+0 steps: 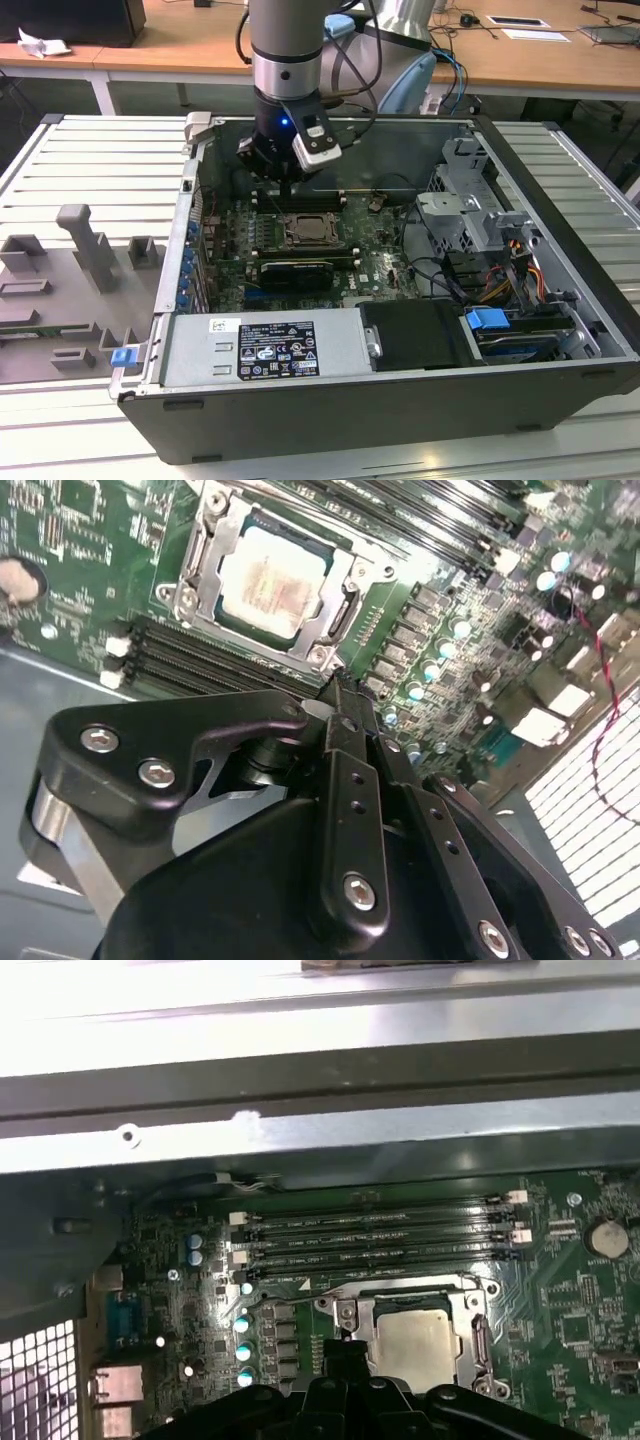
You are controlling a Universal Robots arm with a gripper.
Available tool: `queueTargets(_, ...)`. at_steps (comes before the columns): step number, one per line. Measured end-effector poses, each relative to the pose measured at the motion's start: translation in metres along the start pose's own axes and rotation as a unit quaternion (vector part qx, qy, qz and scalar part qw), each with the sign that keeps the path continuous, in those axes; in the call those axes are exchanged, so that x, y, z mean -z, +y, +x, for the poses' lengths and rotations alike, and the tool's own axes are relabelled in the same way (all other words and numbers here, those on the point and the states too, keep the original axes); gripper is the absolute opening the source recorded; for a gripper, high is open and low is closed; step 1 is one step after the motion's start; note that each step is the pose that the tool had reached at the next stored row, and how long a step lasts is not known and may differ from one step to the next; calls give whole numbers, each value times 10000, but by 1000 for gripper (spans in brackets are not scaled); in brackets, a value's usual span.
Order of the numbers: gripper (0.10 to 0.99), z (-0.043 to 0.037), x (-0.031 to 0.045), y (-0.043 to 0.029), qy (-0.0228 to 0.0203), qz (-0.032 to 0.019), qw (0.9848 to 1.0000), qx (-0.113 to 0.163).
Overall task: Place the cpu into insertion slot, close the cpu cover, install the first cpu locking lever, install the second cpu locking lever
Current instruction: 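Install the first cpu locking lever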
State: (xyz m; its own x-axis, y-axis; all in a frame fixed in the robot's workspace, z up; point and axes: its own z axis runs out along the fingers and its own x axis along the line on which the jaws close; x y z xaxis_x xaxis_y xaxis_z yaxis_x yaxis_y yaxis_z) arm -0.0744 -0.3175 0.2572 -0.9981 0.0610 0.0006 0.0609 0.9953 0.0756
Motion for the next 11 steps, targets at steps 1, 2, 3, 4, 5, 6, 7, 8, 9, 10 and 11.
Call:
queueTargets(1,106,0,-1,0,-5,0,10000,48)
queueTargets(2,106,1,-2,0,-32,0,10000,84)
queueTargets(3,106,2,-3,0,-65,4,9999,98)
queueTargets(4,106,5,-4,-1,-126,10,9998,120)
queueTargets(5,106,6,-6,0,-147,9,9997,176)
queueTargets(6,106,7,-5,-1,-140,8,9995,275)
queueTargets(7,106,7,-5,-1,-129,7,9991,409)
queueTargets(8,106,7,-5,-1,-121,5,9986,512)
queueTargets(9,106,7,-5,-1,-114,4,9980,615)
queueTargets(10,106,7,-5,-1,-108,2,9975,693)
queueTargets(11,106,7,-5,-1,-103,1,9971,757)
